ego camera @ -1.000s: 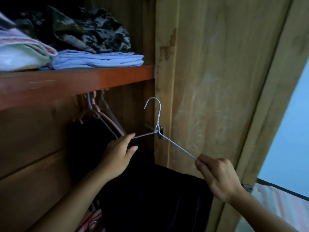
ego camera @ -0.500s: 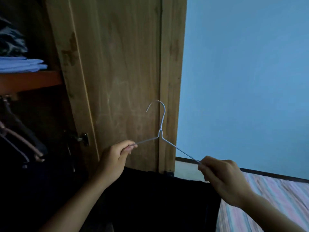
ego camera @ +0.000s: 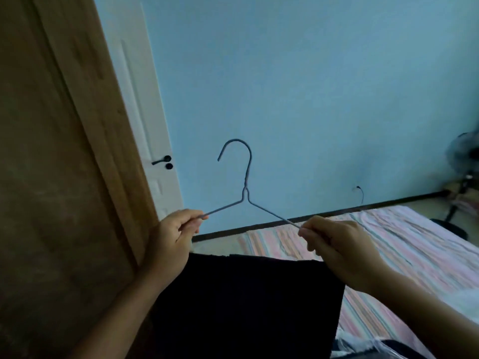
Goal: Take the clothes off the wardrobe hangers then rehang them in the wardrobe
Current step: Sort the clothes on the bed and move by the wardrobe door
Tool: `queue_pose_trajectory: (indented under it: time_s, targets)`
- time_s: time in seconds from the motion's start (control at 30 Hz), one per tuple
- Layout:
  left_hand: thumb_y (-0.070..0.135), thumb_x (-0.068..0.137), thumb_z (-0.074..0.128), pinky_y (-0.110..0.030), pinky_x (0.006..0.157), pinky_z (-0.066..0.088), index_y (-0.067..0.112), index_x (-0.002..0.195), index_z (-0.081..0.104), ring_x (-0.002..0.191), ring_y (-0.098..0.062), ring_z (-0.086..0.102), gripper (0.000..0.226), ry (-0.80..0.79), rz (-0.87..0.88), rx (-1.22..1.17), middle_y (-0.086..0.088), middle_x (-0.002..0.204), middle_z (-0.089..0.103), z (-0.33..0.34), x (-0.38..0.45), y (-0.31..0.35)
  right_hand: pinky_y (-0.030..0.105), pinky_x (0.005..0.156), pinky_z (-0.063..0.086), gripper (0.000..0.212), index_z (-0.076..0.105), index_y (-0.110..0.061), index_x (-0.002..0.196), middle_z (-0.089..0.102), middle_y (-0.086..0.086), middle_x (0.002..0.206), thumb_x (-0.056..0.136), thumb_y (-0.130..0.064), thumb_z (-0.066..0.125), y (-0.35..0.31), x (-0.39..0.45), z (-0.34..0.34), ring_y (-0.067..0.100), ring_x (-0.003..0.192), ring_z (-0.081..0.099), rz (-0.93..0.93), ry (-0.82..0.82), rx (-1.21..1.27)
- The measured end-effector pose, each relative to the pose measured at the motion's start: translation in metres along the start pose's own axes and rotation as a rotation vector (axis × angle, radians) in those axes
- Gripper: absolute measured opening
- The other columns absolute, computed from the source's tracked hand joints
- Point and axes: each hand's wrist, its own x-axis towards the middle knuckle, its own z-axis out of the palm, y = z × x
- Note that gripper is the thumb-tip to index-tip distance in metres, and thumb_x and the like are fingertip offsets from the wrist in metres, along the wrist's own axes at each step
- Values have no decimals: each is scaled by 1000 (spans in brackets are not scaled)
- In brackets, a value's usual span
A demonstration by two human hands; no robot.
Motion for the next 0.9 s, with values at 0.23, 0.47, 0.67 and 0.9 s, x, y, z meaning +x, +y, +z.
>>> queue_pose_trajectory:
  time_s: [0.23,0.47,0.67,0.9]
  targets:
    - [3,93,62,-7,72,46,24,90,73,77,1,65,24,-206,74,-113,19,82,70,46,16,6,32,61,54,9,67,-30,90,66,-20,67,96,-27,62,0,-48,-19,2,62,63,225,37,-124]
    - [4,91,65,-13,73,53,22,91,75,75,1,66,20,-405,149,-231,17,80,72,78,11,7,35,62,54,11,69,-25,87,68,-16,67,95,-24,63,-31,-109,-21,4,60,65,444,116,-215]
    - [8,91,66,-3,64,46,34,88,70,77,4,66,26,-582,201,-234,25,79,69,109,-3,8,26,60,51,13,70,-22,83,64,-18,63,94,-18,66,-55,-157,-11,3,59,63,601,152,-233]
    - [11,89,70,-40,75,59,24,90,75,79,-10,68,15,-767,151,-249,10,82,73,174,-33,8,35,60,50,21,62,-26,75,61,-9,59,94,-20,67,-46,-214,-5,7,54,60,789,161,-253]
